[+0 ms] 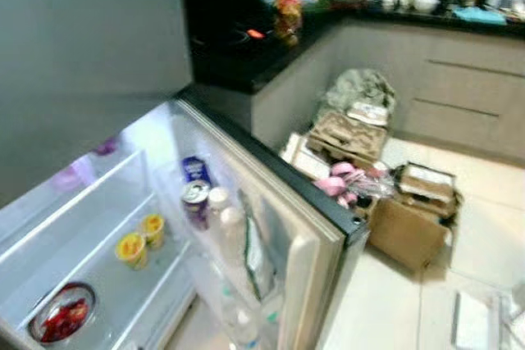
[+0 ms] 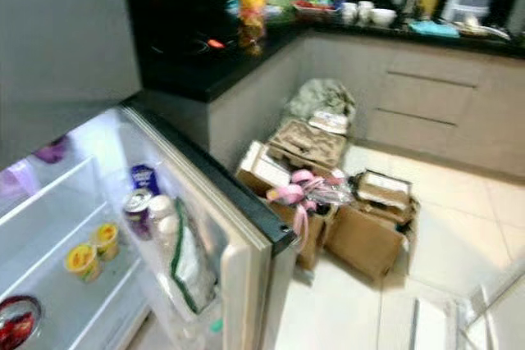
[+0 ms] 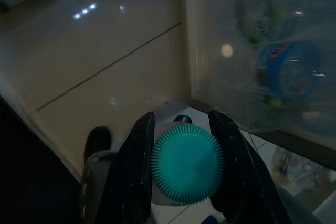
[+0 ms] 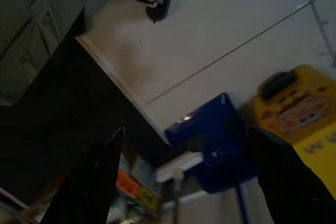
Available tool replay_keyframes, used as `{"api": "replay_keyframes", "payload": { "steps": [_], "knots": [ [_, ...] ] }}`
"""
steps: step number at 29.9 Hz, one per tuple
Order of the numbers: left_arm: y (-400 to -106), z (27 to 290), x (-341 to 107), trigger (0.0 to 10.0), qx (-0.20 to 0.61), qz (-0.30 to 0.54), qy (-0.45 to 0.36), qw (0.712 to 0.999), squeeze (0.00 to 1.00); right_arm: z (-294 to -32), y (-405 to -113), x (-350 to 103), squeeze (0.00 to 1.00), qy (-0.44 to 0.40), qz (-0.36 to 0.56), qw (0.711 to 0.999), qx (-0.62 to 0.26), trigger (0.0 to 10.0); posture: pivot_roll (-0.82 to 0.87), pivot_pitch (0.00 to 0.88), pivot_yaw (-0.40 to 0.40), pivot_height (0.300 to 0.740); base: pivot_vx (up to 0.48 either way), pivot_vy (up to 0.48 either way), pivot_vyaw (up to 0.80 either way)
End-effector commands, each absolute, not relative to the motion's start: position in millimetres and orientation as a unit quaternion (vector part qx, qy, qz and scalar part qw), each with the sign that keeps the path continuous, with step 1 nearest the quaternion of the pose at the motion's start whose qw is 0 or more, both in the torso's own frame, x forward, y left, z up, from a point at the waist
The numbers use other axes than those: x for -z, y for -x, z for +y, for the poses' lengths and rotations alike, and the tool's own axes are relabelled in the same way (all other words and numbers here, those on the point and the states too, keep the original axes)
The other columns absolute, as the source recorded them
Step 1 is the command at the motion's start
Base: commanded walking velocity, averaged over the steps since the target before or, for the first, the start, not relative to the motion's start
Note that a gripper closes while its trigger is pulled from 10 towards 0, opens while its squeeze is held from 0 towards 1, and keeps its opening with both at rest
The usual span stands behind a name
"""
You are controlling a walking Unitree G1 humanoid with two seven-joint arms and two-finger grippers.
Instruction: Restocking fridge
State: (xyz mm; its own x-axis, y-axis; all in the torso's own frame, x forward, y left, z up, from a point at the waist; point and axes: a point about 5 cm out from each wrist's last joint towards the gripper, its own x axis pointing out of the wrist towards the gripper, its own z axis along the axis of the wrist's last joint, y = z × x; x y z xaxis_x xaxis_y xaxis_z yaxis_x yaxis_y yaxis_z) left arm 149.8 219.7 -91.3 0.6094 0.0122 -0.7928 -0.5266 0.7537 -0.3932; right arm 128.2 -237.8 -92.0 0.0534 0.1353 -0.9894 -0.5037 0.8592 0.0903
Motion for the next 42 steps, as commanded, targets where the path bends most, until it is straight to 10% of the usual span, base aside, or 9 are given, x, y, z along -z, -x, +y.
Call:
{"api": "replay_keyframes", "payload": {
  "steps": [1,42],
  "knots": [
    [-146.2,216.6,93.5,10.0,-0.157,0.422,0.309,0.838,0.0,-239.0,-129.6,91.4,0.0,0.141,0.646,0.717,-0.219,10.0,-0.11,0.0,0.0,0.74,0.0,0.0,-0.76],
    [-134.2,211.2,99.7,10.0,-0.179,0.447,0.285,0.829,0.0,-254.6,-136.6,88.2,0.0,0.208,0.625,0.736,-0.153,10.0,-0.08,0.0,-0.004,0.74,0.0,0.0,-0.02]
  ]
}}
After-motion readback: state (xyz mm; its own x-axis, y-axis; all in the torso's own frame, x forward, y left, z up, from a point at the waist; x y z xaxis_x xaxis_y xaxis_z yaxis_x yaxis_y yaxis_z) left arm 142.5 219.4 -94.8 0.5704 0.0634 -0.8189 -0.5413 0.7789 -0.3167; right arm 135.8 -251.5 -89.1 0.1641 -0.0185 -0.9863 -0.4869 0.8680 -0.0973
